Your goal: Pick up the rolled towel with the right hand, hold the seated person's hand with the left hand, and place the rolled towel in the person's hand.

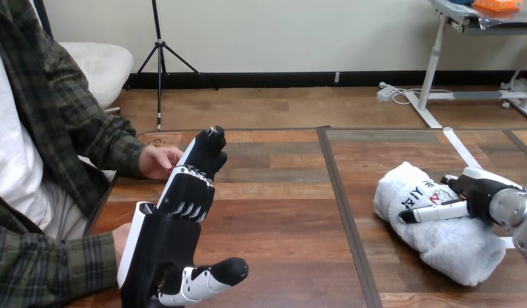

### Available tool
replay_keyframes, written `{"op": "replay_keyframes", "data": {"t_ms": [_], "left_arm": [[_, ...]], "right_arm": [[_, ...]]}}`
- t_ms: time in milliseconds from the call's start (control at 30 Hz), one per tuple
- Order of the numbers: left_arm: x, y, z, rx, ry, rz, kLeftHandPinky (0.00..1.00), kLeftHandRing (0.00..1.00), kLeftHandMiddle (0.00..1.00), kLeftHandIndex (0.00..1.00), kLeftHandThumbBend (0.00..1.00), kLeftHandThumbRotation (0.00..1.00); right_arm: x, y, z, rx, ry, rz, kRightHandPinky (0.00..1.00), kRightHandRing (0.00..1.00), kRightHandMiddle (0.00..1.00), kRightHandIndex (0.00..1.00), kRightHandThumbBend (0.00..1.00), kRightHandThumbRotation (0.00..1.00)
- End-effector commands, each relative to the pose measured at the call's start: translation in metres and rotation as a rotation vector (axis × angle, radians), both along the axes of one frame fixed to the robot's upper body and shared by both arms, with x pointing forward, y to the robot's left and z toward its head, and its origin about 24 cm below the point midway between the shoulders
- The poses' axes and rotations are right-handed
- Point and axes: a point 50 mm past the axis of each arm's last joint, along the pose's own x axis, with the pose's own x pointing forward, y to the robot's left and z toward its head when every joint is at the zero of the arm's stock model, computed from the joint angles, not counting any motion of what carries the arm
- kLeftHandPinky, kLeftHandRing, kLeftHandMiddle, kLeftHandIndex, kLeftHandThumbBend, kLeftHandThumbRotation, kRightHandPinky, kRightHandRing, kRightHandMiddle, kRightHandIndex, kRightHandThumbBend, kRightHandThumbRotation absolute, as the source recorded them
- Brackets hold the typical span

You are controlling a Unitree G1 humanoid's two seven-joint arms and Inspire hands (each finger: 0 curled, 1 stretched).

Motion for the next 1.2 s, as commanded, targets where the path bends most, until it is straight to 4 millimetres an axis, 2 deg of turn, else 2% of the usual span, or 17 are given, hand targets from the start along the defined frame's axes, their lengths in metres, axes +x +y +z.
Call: {"op": "replay_keyframes", "data": {"t_ms": [0, 533, 733, 800, 1033, 1067, 1167], "left_arm": [[0.005, -0.003, 0.015, -0.003, -0.084, -0.015, 0.96, 0.96, 0.95, 0.92, 1.0, 0.48], [0.001, 0.0, 0.02, 0.011, -0.1, 0.011, 0.93, 0.95, 0.94, 0.92, 1.0, 0.49], [0.0, 0.001, 0.022, 0.013, -0.1, 0.025, 0.91, 0.94, 0.94, 0.91, 1.0, 0.49], [-0.001, 0.001, 0.022, 0.014, -0.1, 0.023, 0.91, 0.94, 0.93, 0.91, 1.0, 0.49], [-0.001, 0.002, 0.024, 0.014, -0.093, 0.023, 0.91, 0.94, 0.94, 0.91, 1.0, 0.49], [-0.001, 0.002, 0.024, 0.013, -0.093, 0.023, 0.91, 0.94, 0.93, 0.91, 1.0, 0.48], [-0.001, 0.002, 0.024, 0.013, -0.094, 0.023, 0.92, 0.94, 0.93, 0.91, 1.0, 0.48]], "right_arm": [[-0.014, 0.015, -0.031, 0.023, 0.082, -0.004, 0.82, 0.9, 0.94, 1.0, 1.0, 0.58], [-0.016, 0.031, -0.045, -0.085, 0.098, 0.025, 0.83, 0.92, 0.97, 0.99, 1.0, 0.59], [-0.017, 0.035, -0.048, -0.12, 0.039, 0.026, 0.79, 0.9, 0.94, 0.95, 1.0, 0.54], [-0.017, 0.036, -0.049, -0.133, 0.018, 0.024, 0.73, 0.86, 0.91, 0.89, 1.0, 0.51], [-0.016, 0.037, -0.049, -0.066, -0.046, -0.019, 0.64, 0.77, 0.83, 0.81, 1.0, 0.42], [-0.016, 0.037, -0.049, -0.05, -0.055, -0.029, 0.6, 0.72, 0.78, 0.77, 1.0, 0.36], [-0.016, 0.037, -0.048, -0.02, -0.081, -0.041, 0.55, 0.66, 0.72, 0.72, 1.0, 0.29]]}}
